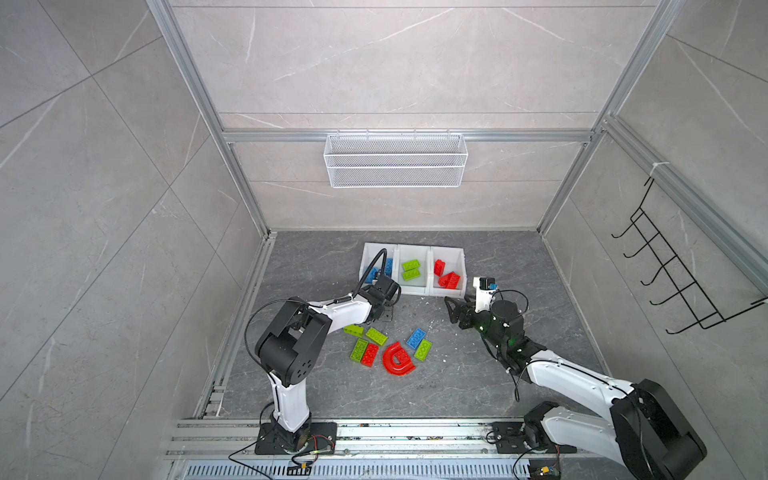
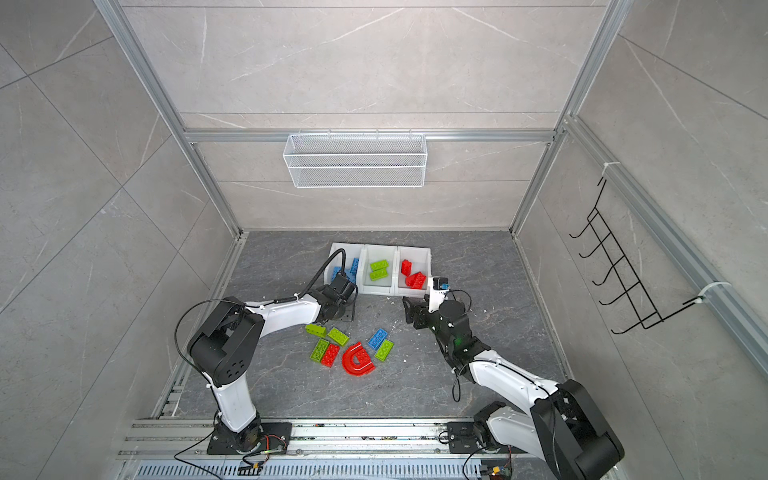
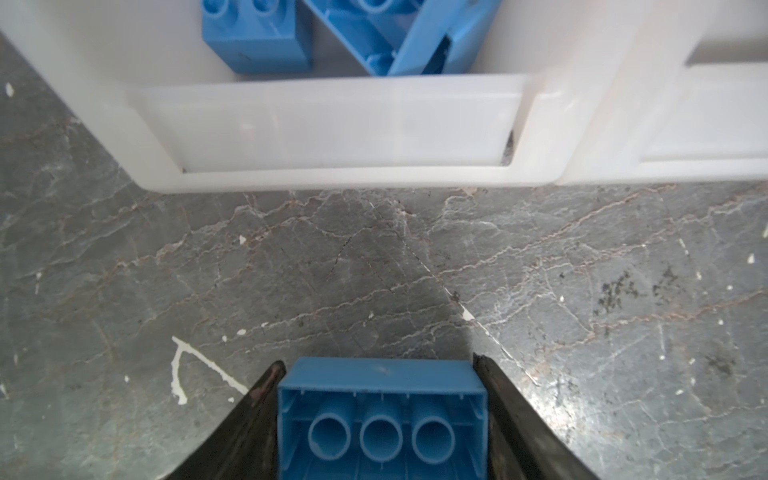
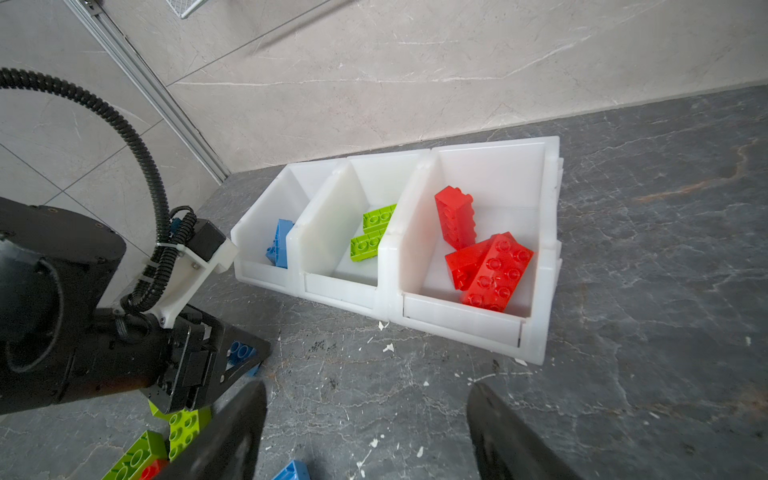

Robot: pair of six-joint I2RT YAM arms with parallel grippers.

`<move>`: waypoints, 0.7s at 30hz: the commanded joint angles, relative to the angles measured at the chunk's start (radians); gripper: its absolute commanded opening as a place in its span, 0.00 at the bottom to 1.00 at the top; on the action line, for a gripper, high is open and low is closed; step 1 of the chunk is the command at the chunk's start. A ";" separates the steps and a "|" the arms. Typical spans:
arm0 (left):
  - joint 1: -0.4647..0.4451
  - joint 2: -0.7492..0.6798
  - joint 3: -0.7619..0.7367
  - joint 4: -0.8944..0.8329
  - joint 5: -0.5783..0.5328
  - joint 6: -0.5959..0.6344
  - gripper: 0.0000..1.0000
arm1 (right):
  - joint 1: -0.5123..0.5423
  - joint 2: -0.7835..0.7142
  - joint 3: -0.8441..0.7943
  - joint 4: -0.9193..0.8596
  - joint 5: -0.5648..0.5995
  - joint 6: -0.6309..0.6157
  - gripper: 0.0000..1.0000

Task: Sort the legos into containers by color
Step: 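Carry the blue brick over the blue compartment and open the left gripper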

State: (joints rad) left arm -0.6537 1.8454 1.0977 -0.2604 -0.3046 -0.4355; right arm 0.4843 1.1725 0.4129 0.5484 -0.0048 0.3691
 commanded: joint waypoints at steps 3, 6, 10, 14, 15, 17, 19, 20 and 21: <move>0.009 -0.076 0.055 -0.032 -0.003 0.052 0.53 | 0.007 -0.003 0.035 -0.008 -0.008 -0.019 0.78; 0.026 -0.122 0.102 -0.063 0.008 0.090 0.48 | 0.008 -0.001 0.035 -0.009 -0.009 -0.019 0.78; 0.073 -0.137 0.188 -0.094 0.058 0.150 0.47 | 0.007 -0.003 0.036 -0.010 -0.011 -0.019 0.78; 0.120 -0.104 0.282 -0.093 0.108 0.224 0.47 | 0.010 -0.008 0.034 -0.012 -0.009 -0.021 0.78; 0.132 -0.085 0.313 -0.093 0.120 0.242 0.47 | 0.007 -0.008 0.034 -0.012 -0.009 -0.021 0.78; 0.158 -0.034 0.384 -0.114 0.127 0.256 0.48 | 0.008 -0.008 0.036 -0.012 -0.011 -0.021 0.78; 0.186 0.016 0.449 -0.134 0.156 0.259 0.50 | 0.007 -0.008 0.036 -0.012 -0.011 -0.021 0.78; 0.195 0.041 0.479 -0.140 0.170 0.262 0.49 | 0.007 -0.007 0.036 -0.012 -0.009 -0.022 0.78; 0.198 0.062 0.503 -0.144 0.178 0.269 0.49 | 0.007 -0.008 0.036 -0.013 -0.008 -0.022 0.78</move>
State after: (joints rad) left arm -0.4751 1.8435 1.5356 -0.3630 -0.1799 -0.2203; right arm 0.4843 1.1725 0.4191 0.5415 -0.0051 0.3687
